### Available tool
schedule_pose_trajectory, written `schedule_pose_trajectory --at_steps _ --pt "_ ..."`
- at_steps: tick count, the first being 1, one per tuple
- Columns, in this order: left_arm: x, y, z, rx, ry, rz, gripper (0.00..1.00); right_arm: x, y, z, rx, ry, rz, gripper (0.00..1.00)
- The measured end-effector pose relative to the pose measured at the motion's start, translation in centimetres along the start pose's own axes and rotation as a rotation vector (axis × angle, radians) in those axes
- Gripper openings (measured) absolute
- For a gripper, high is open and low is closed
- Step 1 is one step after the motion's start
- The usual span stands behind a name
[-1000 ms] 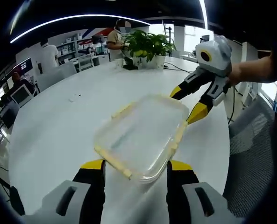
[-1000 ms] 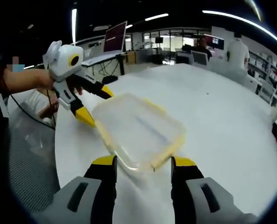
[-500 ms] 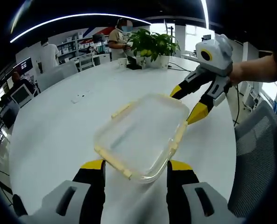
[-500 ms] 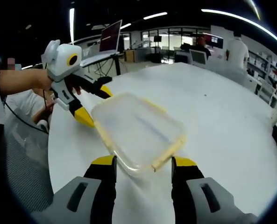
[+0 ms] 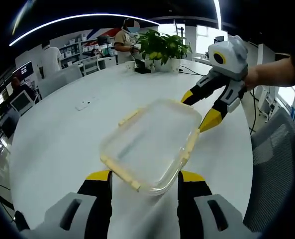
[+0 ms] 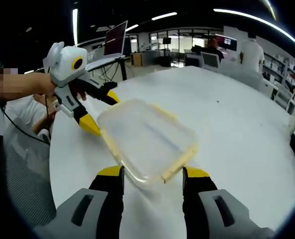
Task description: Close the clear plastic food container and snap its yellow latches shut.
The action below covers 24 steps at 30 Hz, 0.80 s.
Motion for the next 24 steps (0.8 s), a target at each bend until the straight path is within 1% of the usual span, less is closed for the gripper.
schedule_pose_trajectory --at_steps 4,9,11,13,17,19,24 --pt "-0.2 0.2 -0.2 0.002 0.012 -0.003 0.49 0.2 0.1 0.4 -0.004 0.009 0.014 0.44" --pt "-0.3 0.7 -0.5 -0.005 0.022 -0.010 0.52 0.0 0.3 0.8 0.003 0.010 0.004 0.49" --pt "-0.4 1.2 -0.6 -0.011 0.020 -0.018 0.52 0.0 0.5 1.1 0.002 0.023 0.000 0.50" --pt "-0.5 1.7 -0.7 -0.022 0.027 -0.029 0.54 0.0 0.8 1.3 0.004 0.036 -0.001 0.51" --pt "-0.9 2.8 -1.1 -0.032 0.033 -0.053 0.56 0.2 1.7 1.7 0.012 0.036 -0.017 0.54" --pt "-0.9 3.4 -1.3 -0.039 0.034 -0.064 0.59 0.3 2.2 1.8 0.018 0.036 -0.021 0.57" --pt "-0.8 4.5 -2.1 -0.057 0.042 -0.080 0.63 0.3 3.4 2.3 0.041 0.021 -0.054 0.61"
Point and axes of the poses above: the point that each gripper's makers call its tool centre point, and the gripper's own axes: y roughly backward along the fingers, z roughly to its left, x roughly out of its underside, the point moved 5 cm from there along y, roughly backward along the fingers, and after that the axes turned 15 degrees about -z, right-handed, at the moved point
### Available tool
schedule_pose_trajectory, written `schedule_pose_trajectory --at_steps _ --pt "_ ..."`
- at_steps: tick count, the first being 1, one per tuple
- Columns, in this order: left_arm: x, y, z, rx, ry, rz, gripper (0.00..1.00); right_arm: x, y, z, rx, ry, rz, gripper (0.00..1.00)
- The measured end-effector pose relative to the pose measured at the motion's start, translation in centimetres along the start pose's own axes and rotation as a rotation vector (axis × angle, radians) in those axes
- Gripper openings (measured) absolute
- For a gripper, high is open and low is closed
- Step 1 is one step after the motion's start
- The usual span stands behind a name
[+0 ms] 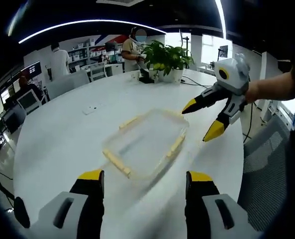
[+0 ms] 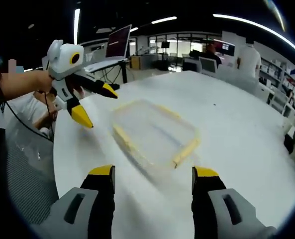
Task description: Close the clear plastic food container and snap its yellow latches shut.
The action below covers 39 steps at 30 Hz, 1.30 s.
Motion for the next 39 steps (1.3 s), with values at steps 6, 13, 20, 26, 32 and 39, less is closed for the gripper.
schedule_pose_trajectory --at_steps 6,13,20,26,32,39 --pt "0.2 1.2 -0.9 -0.013 -0.005 -0.028 0.67 -0.2 1.4 0.6 0.023 0.000 -0.044 0.65" --pt "0.7 3.3 -2.4 -0.034 -0.016 -0.064 0.74 -0.1 2.9 1.5 0.026 0.021 -0.069 0.71" --pt "1.4 5.1 -3.2 -0.073 -0.015 -0.081 0.81 0.2 3.8 2.8 0.032 0.001 -0.106 0.77" --pt "2.0 6.2 -4.1 -0.117 -0.002 -0.083 0.90 0.6 4.8 3.6 0.043 0.014 -0.134 0.85" --pt "2.3 7.1 -4.9 -0.142 0.012 -0.109 0.94 0.4 5.8 4.2 0.070 0.032 -0.176 0.90" --pt "2.5 7.7 -5.3 -0.144 -0.008 -0.091 0.99 0.9 6.5 4.6 0.077 0.025 -0.171 0.99"
Point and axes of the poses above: the point that each gripper's makers call its tool centre point, and the gripper's own axes: y roughly backward along the fingers, z roughly to its left, x roughly out of its underside, the point moved 5 cm from there along y, roughly backward along the fingers, and after that the axes turned 15 degrees about -z, right-handed, at the moved point
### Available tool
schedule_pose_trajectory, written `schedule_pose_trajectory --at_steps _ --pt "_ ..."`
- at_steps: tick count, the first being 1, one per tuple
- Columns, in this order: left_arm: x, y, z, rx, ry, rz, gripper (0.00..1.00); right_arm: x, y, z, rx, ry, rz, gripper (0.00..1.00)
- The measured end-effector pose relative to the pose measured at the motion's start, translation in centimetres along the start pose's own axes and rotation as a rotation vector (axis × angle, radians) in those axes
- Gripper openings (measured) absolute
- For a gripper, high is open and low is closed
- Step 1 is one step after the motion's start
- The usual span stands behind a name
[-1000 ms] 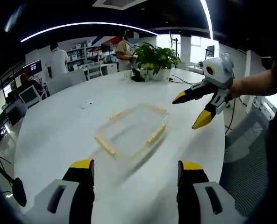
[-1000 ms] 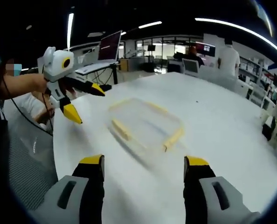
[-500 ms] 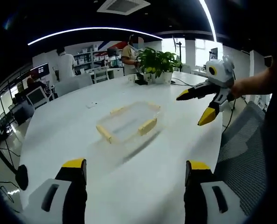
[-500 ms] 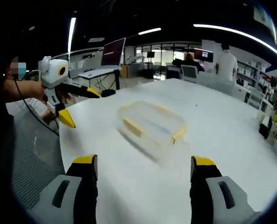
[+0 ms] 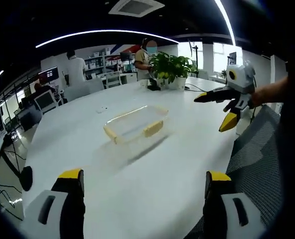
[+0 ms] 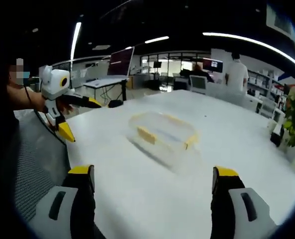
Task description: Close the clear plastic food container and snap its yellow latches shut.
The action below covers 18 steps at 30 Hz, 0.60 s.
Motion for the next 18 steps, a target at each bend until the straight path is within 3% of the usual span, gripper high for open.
schedule_pose_trajectory --at_steps 18 --pt "-0.35 0.10 -0.32 0.005 -0.036 -0.012 0.99 0.38 0.57 -0.20 0.027 0.005 -0.012 0.99"
Point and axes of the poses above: the point that each gripper's makers call its tool centre point, and the gripper's own axes: y roughly backward along the fingers, z roughly to its left, x roughly out of its underside, the point moved 5 cm from there along y, roughly backward along the fingers, and after that the axes turned 15 degrees about -z, right-handed, at the moved point
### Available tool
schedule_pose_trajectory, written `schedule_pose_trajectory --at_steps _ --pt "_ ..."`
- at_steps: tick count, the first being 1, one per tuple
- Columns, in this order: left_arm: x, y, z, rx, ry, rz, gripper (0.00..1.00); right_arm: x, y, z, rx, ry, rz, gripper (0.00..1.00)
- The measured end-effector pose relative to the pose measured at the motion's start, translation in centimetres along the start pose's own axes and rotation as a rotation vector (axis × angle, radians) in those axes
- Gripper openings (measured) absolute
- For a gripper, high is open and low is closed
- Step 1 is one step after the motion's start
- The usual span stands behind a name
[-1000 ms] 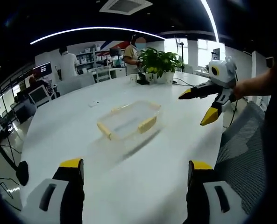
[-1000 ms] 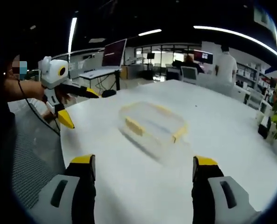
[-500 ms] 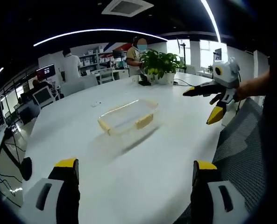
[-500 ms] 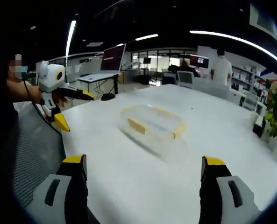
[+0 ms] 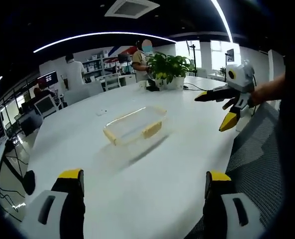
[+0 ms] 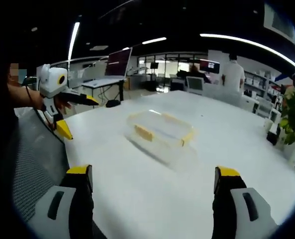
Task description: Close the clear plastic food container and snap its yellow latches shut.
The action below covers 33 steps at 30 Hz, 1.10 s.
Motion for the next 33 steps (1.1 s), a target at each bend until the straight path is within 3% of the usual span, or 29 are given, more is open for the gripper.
schedule_pose_trajectory --at_steps 33 --pt "0.06 0.03 0.12 -0.005 -0.003 -0.003 0.99 -0.12 0.19 -0.24 0.025 0.017 0.002 0.98"
Point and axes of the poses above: the point that each gripper's makers call its tool centre point, and the gripper's own axes: y roughly backward along the fingers, z roughly to its left, x roughly out of its underside, the point moved 5 cm from there along y, roughly backward along the fingers, and after that the axes turned 15 degrees about -z, right-handed, at the moved point
